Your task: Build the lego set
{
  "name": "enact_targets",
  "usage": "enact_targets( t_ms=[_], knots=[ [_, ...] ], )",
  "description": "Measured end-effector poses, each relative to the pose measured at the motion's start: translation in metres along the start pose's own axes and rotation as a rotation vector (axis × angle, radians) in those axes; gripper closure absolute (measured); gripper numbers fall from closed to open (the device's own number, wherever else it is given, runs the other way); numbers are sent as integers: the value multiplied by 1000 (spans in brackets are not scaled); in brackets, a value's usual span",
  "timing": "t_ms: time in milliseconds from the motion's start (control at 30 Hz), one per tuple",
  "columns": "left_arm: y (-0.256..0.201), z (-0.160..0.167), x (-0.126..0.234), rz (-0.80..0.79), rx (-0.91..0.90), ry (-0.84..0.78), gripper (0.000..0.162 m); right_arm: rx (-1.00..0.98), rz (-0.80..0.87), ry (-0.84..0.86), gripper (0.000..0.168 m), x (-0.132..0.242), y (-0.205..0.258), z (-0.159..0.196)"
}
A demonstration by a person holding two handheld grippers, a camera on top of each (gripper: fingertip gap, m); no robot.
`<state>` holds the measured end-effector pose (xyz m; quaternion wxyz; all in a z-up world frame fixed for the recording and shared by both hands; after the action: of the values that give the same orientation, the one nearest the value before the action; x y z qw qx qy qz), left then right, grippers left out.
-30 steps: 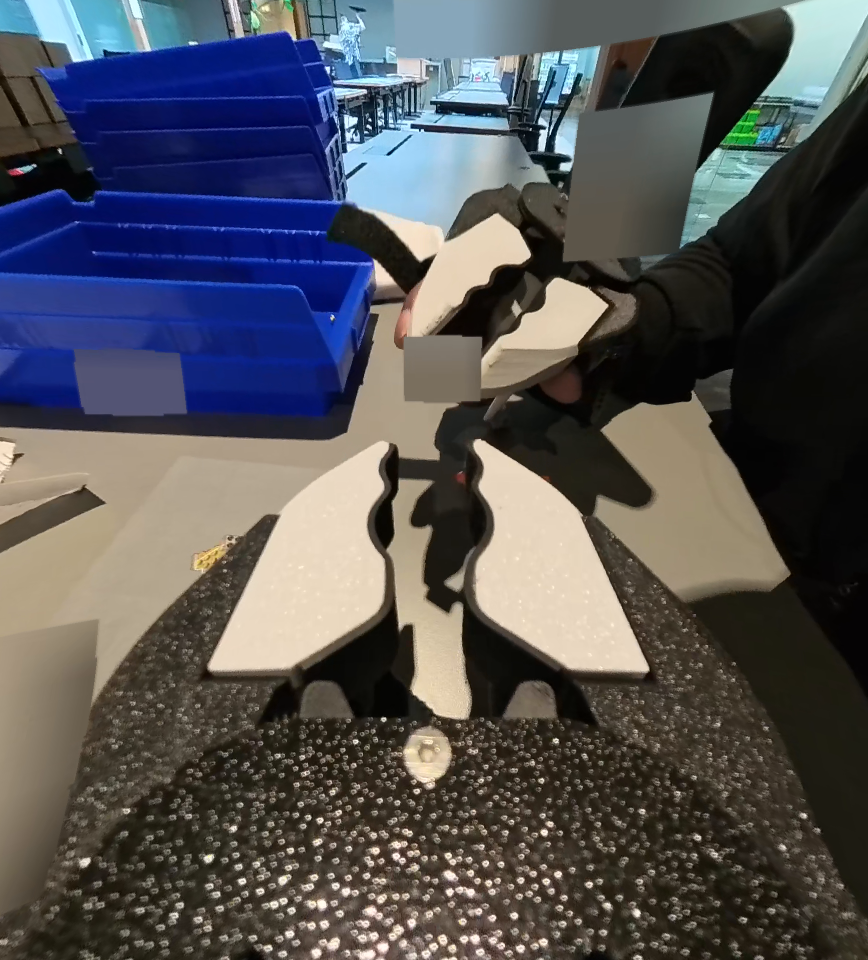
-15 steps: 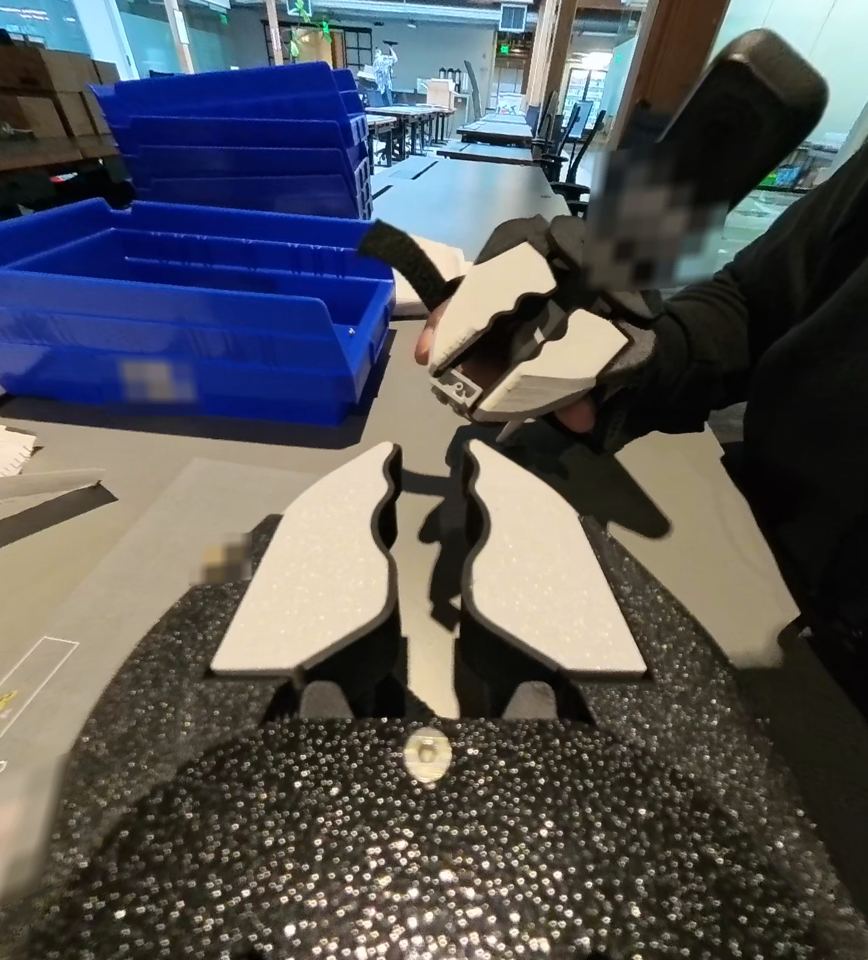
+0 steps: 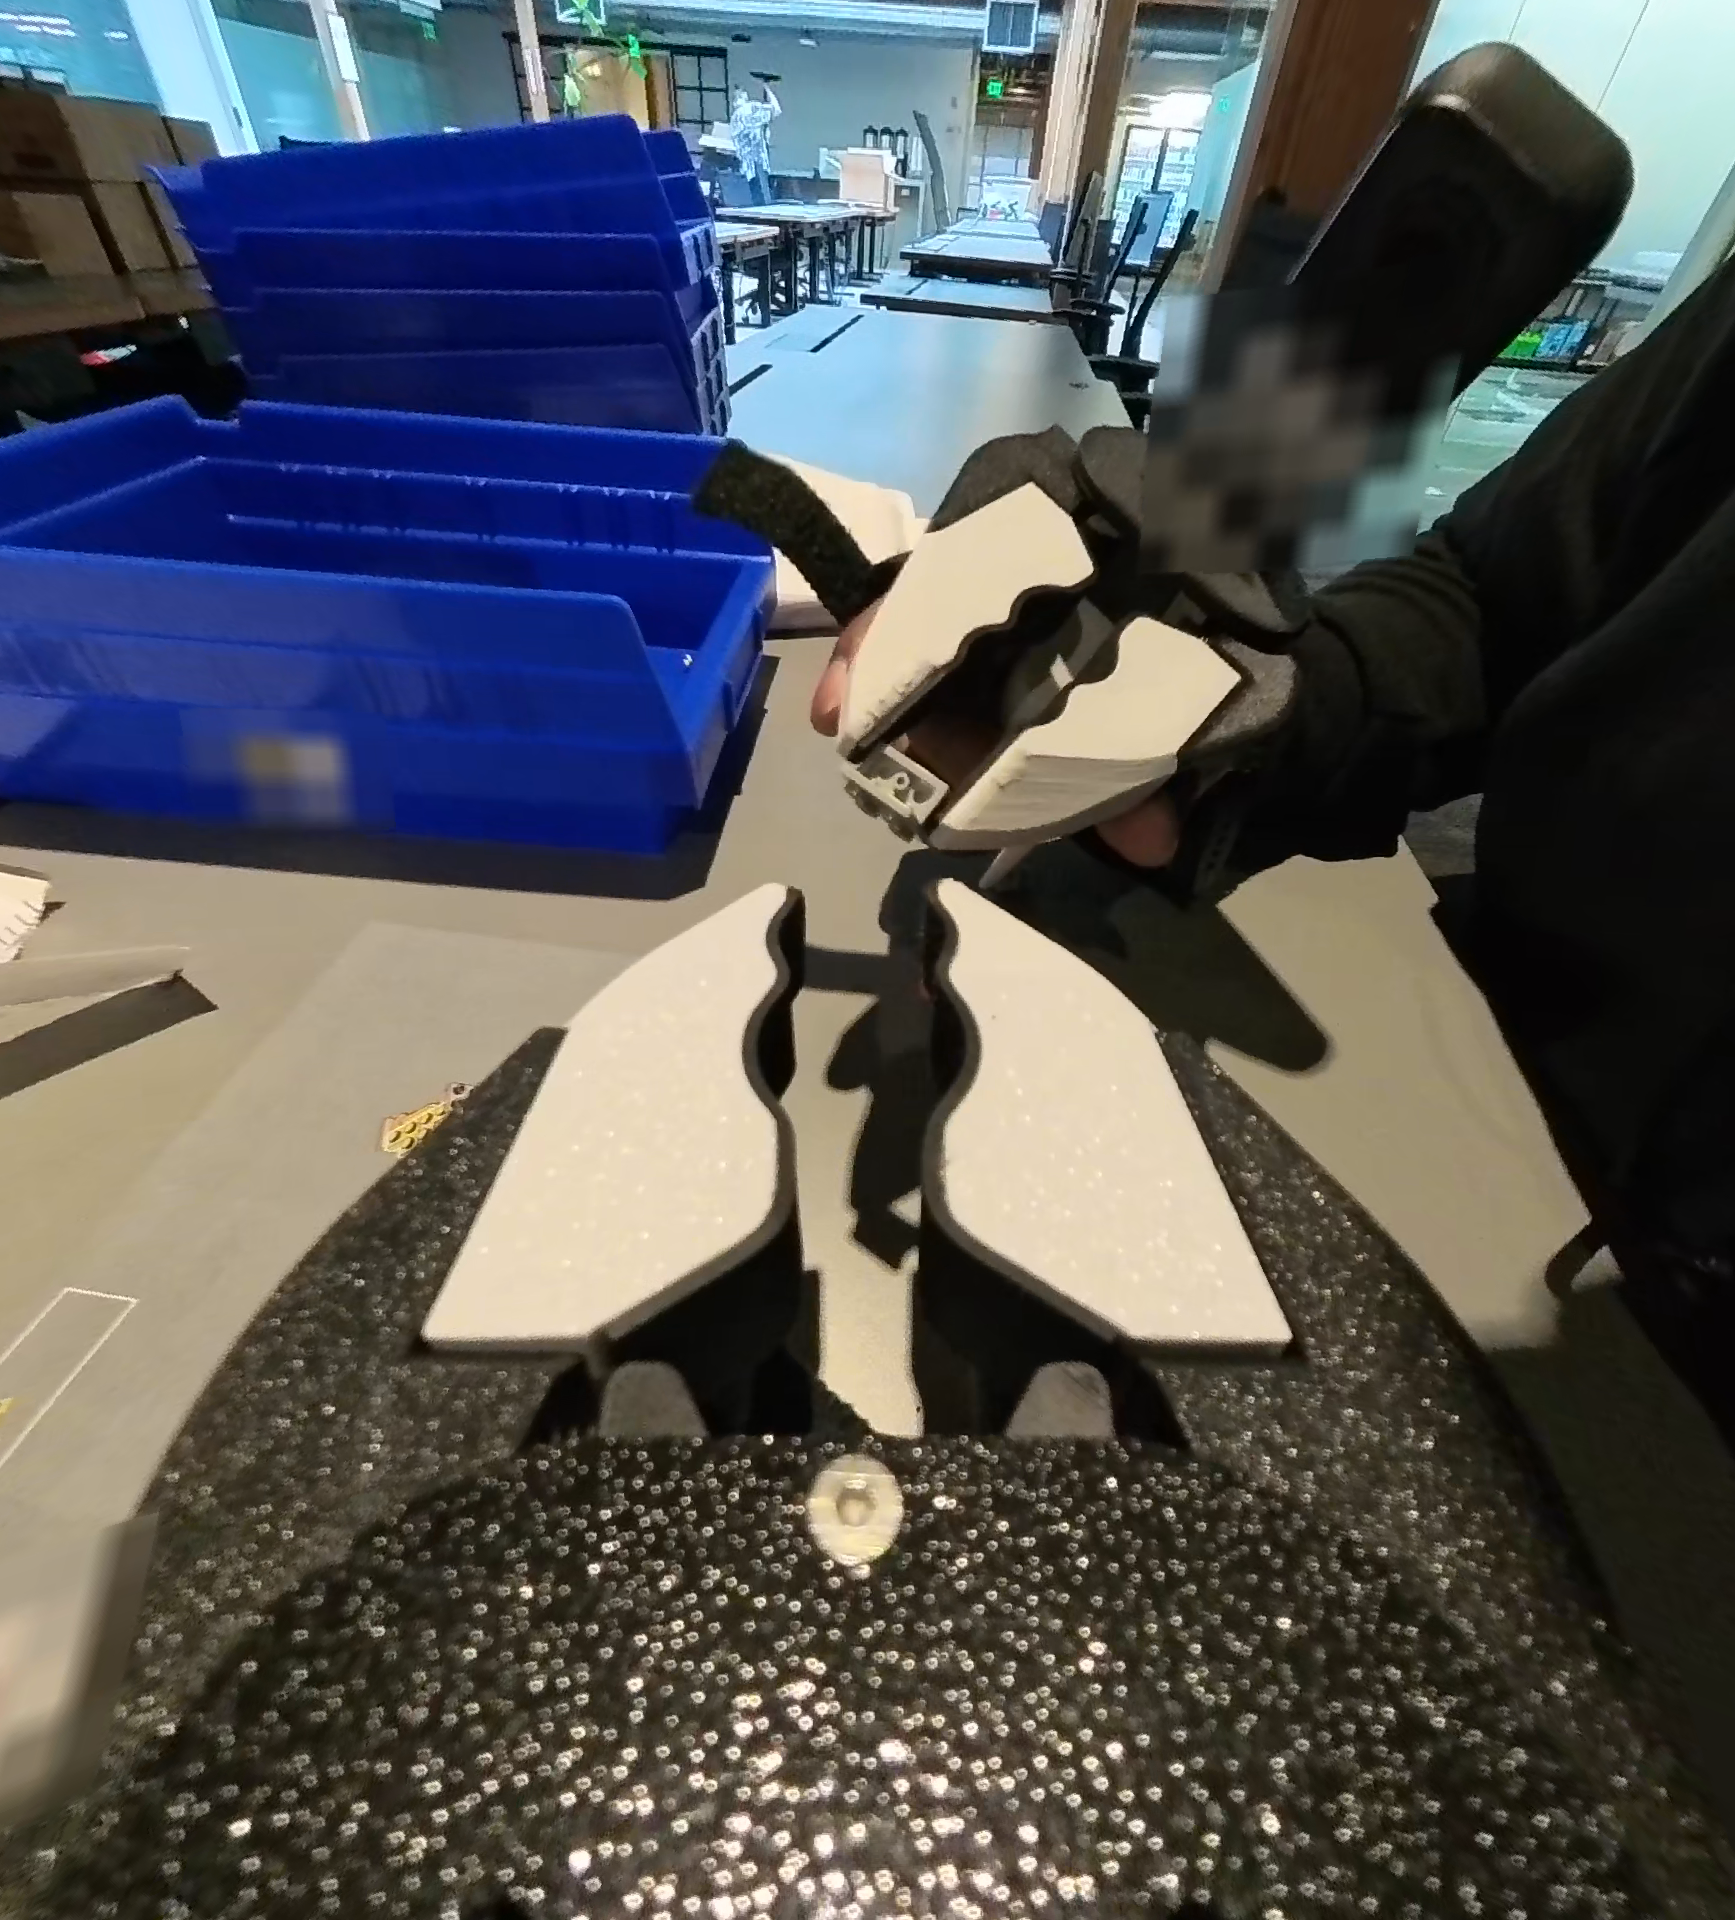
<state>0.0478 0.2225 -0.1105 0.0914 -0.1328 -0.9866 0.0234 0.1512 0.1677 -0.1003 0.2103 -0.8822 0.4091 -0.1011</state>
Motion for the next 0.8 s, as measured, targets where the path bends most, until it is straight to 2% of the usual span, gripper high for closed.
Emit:
enact_targets(
  t_ms=[367,800],
  knots=[
    [0,-2,1,6,16,-14,141,19,5,-1,152,-1,1,0],
    [-1,-11,0,40,160,-106,142,122,105,-34,152,0,3,-6]
  ],
)
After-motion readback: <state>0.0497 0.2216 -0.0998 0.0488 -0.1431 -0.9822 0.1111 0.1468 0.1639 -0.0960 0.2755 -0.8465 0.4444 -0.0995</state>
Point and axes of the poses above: each gripper's, where its closed fingertips meet, x back along the fingers, z out of its underside, y = z × x across the jaws, the point moved 6 cm from there along x, back along the fingers, and after that the axes turned 5 degrees about z, right-handed, at the moved point
